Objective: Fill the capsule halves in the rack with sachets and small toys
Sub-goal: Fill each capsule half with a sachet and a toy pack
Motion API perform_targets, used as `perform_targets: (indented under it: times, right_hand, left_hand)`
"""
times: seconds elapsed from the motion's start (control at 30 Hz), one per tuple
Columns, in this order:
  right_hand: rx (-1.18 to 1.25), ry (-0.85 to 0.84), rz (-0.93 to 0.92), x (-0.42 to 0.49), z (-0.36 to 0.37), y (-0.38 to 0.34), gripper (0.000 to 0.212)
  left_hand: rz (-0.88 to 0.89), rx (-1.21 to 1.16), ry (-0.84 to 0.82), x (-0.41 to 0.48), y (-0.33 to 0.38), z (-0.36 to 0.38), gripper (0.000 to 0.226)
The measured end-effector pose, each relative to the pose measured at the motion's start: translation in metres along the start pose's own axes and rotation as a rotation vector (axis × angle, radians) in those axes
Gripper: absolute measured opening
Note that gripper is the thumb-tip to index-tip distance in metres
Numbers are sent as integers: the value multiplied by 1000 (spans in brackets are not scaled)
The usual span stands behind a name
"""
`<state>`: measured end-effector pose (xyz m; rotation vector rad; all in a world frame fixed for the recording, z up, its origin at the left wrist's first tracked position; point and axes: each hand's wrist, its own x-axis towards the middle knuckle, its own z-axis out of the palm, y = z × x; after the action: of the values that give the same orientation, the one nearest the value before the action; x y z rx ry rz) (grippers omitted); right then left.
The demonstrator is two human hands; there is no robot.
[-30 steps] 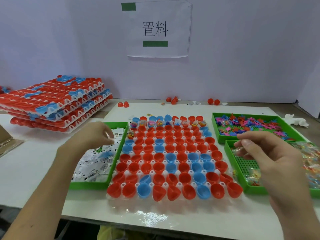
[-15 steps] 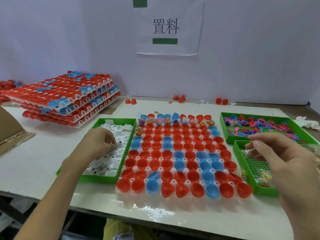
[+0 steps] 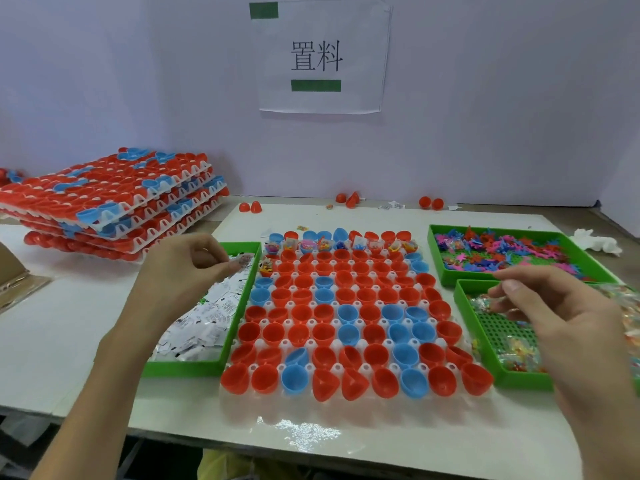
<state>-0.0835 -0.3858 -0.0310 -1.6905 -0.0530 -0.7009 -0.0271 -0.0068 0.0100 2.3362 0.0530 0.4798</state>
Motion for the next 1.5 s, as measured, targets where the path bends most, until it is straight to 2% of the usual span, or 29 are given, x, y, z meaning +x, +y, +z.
perform_targets:
  times: [0.17, 0.3, 0.4, 0.53, 0.6, 0.7, 0.9, 1.0, 1.1, 1.2, 1.27, 1.37, 1.43, 1.5]
  right_hand:
    - [-32, 22, 30, 2, -7, 3, 26]
    - [-109, 102, 41, 10, -20, 4, 23]
    - [-335, 91, 107, 43, -24, 15, 20]
    - [-705, -158, 242, 104, -19, 45, 11]
    - [-818, -254, 288, 127, -16, 63, 4]
    - [-930, -331, 322, 145, -11, 83, 9]
    - [-920, -258, 278, 153, -10, 93, 22]
    - [-865, -172, 262, 157, -17, 92, 27]
    - [-990, -152, 244, 162, -25, 95, 23]
    - [-969, -219, 126, 168, -20, 99, 17]
    - [-876, -366, 81, 172, -10, 100, 17]
    - [-895, -591, 135, 178, 3, 102, 25]
    - [-947, -614, 132, 184, 9, 103, 15]
    - [-980, -621, 116, 185, 11, 103, 15]
  left_hand:
    - [83, -463, 124, -30, 51, 9, 21]
    - [-2, -800, 189, -59, 76, 36, 27]
    - [-89, -956, 161, -79, 89, 64, 30]
    - [-55, -945, -34, -91, 104, 83, 23]
    - [-47, -959, -55, -91, 106, 84, 24]
    - [-50, -972, -68, -91, 106, 84, 27]
    - [-82, -993, -69, -93, 106, 86, 34]
    - [-86, -1009, -66, -90, 109, 83, 26]
    - [-92, -1073, -74, -87, 114, 84, 18]
    - [-92, -1092, -101, -91, 116, 89, 15]
    - [-106, -1088, -144, -94, 117, 92, 8]
    - [-110, -1090, -172, -96, 115, 94, 10]
    - [-108, -1097, -167, -97, 114, 94, 12]
    - [-104, -1103, -158, -96, 114, 93, 10]
